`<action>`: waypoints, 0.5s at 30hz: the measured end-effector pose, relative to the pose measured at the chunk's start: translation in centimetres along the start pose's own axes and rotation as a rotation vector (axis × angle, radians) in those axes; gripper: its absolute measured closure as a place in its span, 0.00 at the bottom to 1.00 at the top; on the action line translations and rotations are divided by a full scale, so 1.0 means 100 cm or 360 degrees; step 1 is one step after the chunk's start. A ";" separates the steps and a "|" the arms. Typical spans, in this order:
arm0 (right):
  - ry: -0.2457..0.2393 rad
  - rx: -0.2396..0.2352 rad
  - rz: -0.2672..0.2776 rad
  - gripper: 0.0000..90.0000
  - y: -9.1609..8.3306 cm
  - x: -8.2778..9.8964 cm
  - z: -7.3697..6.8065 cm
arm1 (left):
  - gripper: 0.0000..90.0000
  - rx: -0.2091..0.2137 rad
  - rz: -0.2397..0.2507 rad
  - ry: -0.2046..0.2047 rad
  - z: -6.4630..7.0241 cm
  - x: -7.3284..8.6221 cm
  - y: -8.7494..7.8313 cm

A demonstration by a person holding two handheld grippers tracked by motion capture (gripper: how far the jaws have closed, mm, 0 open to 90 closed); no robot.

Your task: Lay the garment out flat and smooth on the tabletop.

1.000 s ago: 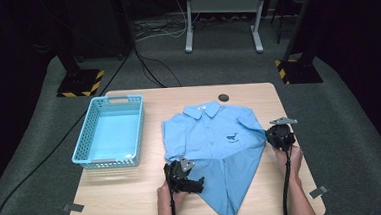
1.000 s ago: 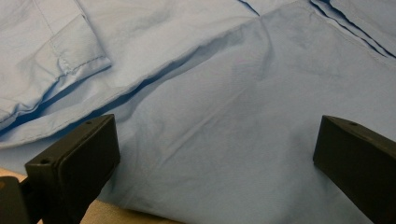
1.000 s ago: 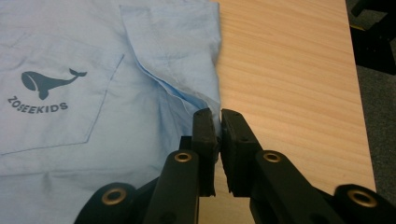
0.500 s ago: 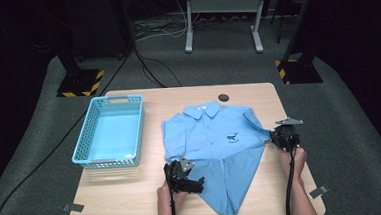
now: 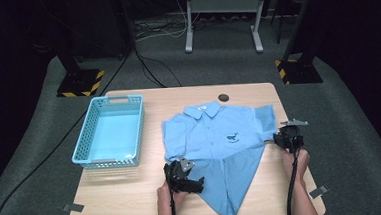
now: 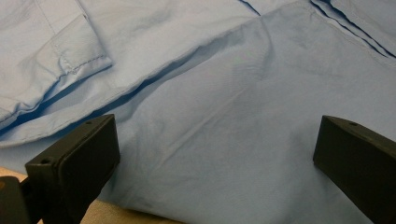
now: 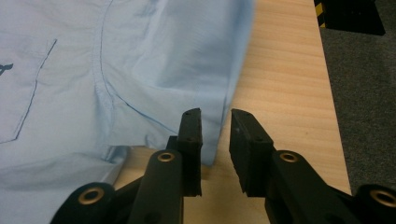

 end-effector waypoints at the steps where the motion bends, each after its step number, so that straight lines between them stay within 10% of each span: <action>1: -0.0003 0.0003 0.0001 0.80 -0.001 0.001 0.001 | 0.00 0.0000 0.0002 -0.0002 0.000 0.000 0.000; 6: 0.0010 0.0004 0.0019 0.69 -0.006 0.002 0.001 | 0.00 0.0000 0.0002 -0.0003 0.000 0.000 0.000; 15: -0.0026 -0.0099 0.0090 0.21 -0.017 -0.008 -0.026 | 0.00 -0.0001 0.0001 0.0000 0.000 0.000 0.000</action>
Point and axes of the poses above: each handheld gripper's, and its own axes: y roughly forward along the jaws, x roughly out of its underside, z roughly to its right, the point moved 5 cm from there along y, roughly forward along the jaws, and after that the axes turned 15 degrees about -y, right-handed, at the moved point
